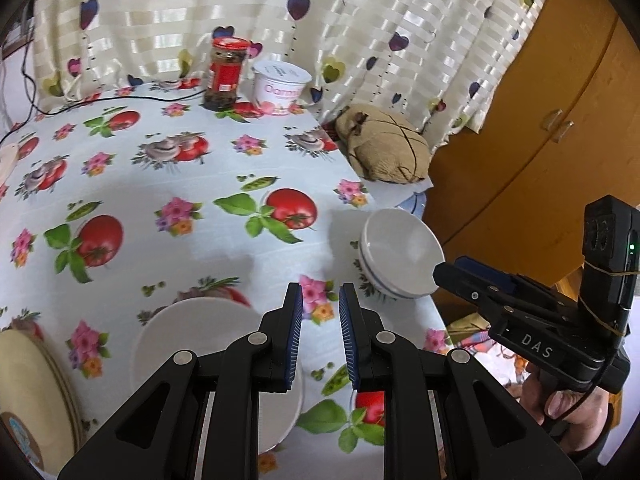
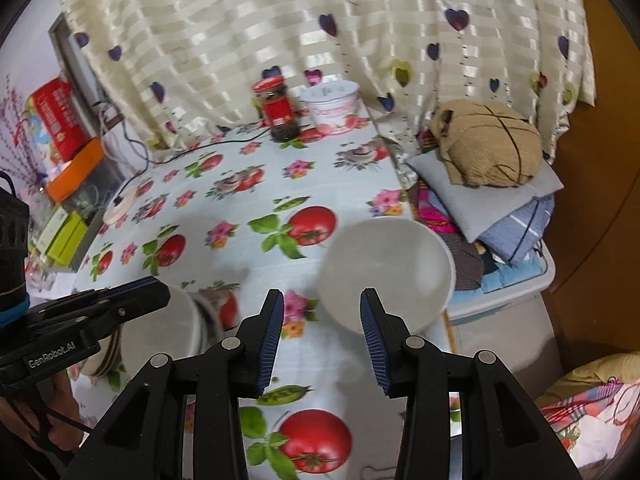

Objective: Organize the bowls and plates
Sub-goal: 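Move both tools toward the remaining white bowl beside the clothes pile, then close both tools on the rim of the white bowl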

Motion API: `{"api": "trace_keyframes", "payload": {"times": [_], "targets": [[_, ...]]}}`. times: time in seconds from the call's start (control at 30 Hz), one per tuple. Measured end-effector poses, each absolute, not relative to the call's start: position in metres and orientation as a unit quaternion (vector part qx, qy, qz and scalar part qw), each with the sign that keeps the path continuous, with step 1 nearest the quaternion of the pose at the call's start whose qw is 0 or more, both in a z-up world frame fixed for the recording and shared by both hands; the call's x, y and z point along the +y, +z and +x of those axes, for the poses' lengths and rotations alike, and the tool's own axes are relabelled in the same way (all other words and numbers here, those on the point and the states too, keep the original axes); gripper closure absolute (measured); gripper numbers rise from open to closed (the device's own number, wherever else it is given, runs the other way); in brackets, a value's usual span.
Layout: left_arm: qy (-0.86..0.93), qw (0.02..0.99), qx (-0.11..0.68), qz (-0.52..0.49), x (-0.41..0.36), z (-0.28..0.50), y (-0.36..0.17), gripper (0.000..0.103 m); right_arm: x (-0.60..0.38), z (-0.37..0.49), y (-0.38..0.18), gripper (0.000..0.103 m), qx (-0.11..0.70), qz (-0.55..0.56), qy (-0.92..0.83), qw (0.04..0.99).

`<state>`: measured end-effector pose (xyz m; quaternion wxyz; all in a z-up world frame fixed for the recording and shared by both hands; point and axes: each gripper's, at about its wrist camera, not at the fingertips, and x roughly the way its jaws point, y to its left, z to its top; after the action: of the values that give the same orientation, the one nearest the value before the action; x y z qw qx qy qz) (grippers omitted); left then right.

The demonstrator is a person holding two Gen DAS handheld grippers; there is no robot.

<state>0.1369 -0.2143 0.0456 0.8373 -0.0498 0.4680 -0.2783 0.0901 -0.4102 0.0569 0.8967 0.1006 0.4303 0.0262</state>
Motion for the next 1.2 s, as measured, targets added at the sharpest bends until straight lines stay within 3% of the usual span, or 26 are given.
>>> {"api": "trace_keyframes", "payload": {"times": [0.87, 1.2], "targets": [[-0.295, 0.805, 0.512, -0.05, -0.295, 0.175, 0.008, 0.083, -0.481, 0.109, 0.02, 0.064, 0.451, 0.141, -0.039, 0.881], [-0.282, 0.798, 0.53, -0.052, -0.309, 0.19, -0.011, 0.083, -0.491, 0.12, 0.0, 0.075, 0.466, 0.158, -0.039, 0.87]]}}
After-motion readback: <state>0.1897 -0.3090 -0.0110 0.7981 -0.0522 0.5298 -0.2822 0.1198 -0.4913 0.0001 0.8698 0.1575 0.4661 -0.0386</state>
